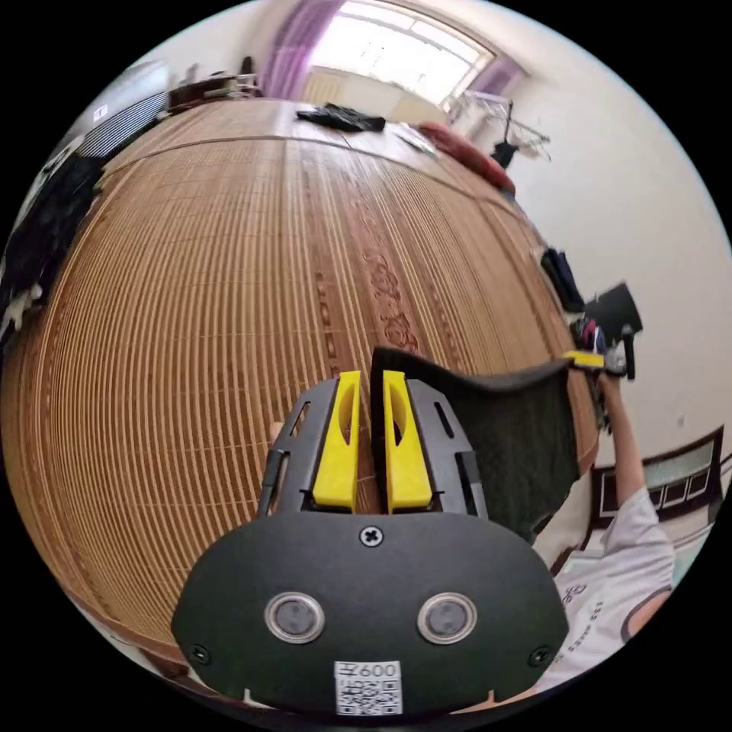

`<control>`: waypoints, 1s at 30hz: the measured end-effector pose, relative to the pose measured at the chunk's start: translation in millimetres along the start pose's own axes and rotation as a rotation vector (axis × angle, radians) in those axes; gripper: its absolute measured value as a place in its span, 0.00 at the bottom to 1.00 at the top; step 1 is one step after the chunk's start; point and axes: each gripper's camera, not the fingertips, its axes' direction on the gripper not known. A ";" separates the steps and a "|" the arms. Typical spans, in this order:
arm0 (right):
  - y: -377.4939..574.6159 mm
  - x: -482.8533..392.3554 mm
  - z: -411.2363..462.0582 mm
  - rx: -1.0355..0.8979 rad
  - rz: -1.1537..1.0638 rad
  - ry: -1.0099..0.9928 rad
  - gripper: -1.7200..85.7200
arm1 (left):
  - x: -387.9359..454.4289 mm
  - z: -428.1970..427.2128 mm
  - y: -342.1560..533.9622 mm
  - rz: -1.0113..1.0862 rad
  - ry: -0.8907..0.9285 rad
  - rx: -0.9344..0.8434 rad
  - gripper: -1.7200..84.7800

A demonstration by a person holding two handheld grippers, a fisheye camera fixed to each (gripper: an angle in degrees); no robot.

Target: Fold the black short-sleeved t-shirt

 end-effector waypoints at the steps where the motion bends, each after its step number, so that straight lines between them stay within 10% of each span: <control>1: 3.3 10.5 -5.7 0.008 0.023 -0.018 0.06 | -4.8 -10.7 -1.0 -0.024 0.009 0.042 0.04; 13: -10.6 -16.9 -22.2 0.183 -0.018 0.023 0.01 | 56.0 35.2 -37.1 0.148 0.021 -0.111 0.03; 19: -45.0 -21.2 42.6 0.109 -0.063 0.189 0.01 | 100.3 111.5 -23.9 0.343 -0.496 -0.060 0.02; 30: -52.2 -23.6 89.3 0.234 0.224 0.281 0.01 | 88.3 144.1 24.0 0.310 -0.757 0.094 0.03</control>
